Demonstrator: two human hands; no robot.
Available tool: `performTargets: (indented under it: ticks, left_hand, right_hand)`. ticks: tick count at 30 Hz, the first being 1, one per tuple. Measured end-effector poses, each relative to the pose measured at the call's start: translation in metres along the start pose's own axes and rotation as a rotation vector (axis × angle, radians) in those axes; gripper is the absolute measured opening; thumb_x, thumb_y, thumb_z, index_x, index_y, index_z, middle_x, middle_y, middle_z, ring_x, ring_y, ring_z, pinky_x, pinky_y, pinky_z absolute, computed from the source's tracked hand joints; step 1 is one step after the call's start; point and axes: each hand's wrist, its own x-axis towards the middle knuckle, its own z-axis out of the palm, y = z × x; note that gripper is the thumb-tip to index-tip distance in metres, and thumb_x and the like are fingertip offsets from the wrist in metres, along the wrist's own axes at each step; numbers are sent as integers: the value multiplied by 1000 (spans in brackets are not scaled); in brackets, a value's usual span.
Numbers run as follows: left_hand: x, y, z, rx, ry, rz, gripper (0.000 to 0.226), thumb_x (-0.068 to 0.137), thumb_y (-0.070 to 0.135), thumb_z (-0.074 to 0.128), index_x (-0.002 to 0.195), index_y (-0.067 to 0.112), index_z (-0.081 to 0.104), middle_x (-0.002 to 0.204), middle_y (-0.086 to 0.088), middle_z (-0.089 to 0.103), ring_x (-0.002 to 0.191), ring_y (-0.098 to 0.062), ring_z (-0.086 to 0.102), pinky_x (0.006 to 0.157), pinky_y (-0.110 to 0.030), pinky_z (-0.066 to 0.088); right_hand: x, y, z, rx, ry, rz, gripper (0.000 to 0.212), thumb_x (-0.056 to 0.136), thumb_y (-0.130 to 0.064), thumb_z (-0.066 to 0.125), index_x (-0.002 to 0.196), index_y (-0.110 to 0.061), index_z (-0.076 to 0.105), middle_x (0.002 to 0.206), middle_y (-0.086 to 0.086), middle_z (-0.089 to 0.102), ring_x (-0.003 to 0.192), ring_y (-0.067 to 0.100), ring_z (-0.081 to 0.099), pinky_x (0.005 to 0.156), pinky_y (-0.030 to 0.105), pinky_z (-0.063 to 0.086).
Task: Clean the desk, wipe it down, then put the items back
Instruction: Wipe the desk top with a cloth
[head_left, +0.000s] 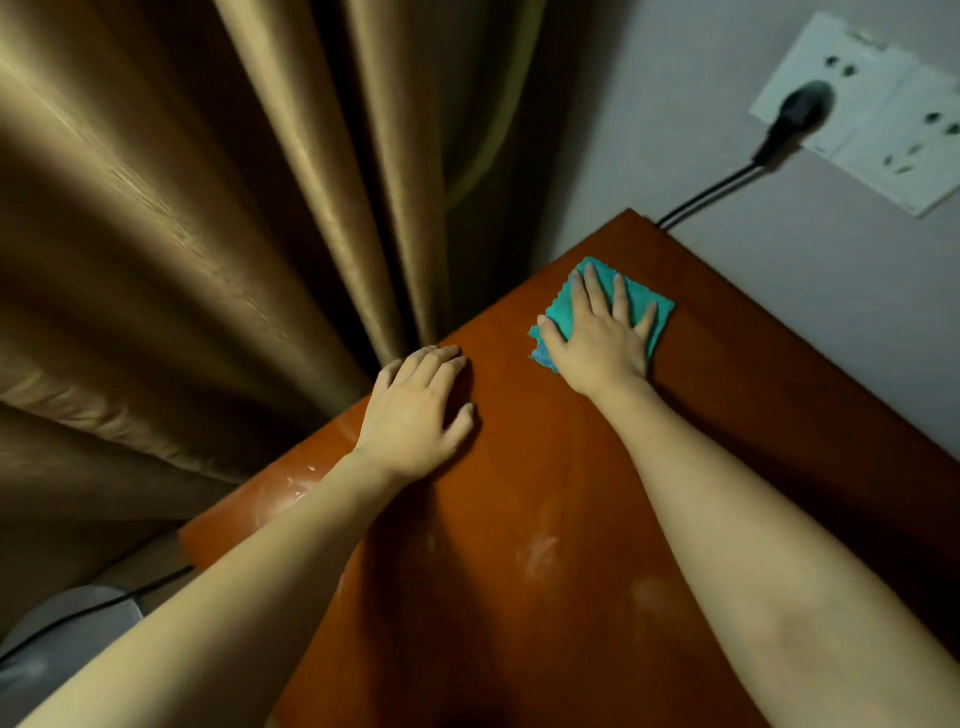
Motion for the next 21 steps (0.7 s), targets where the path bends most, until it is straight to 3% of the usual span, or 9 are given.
performTargets:
  ticks: [4,7,10,15,21]
  left_hand:
    - [1,-11,0,-11,3,-22,72,84,57,21,141,18,39,147,0,39,139,-18,29,113,-39,19]
    - [-4,-6,2,-30,11,-43,72,85,57,22,143,17,37,148,-3,37,140,-20,26,115,-37,16]
    - [-11,11,3,-26,-3,-83,66,90,53,33,146,17,31,152,-3,30,142,-22,18,117,-36,10]
    - [-33,48,13,-3,-33,-60,64,93,49,37,147,18,26,154,-2,26,144,-20,14,117,-35,2]
    - [-73,103,26,12,-46,-94,71,86,53,29,147,18,26,155,-1,24,144,-20,14,117,-36,3]
  right_hand:
    - [16,-18,-1,-29,-2,-56,70,95,-59,17,152,-21,1,160,-1,0,147,28,-4,112,62,3]
    - [15,-26,-3,-62,-15,-203,67,96,-57,17,152,-24,0,160,-4,0,147,26,-4,112,62,3]
    - [8,-39,-1,-83,-4,-311,64,97,-57,16,152,-28,2,160,-6,1,147,25,-5,113,62,2]
    - [-30,-41,6,-12,16,-243,65,96,-59,18,151,-30,2,160,-7,0,147,25,-4,112,62,-2]
    - [-102,22,11,59,24,-105,67,94,-62,20,151,-32,3,160,-8,2,147,24,-4,112,62,-2]
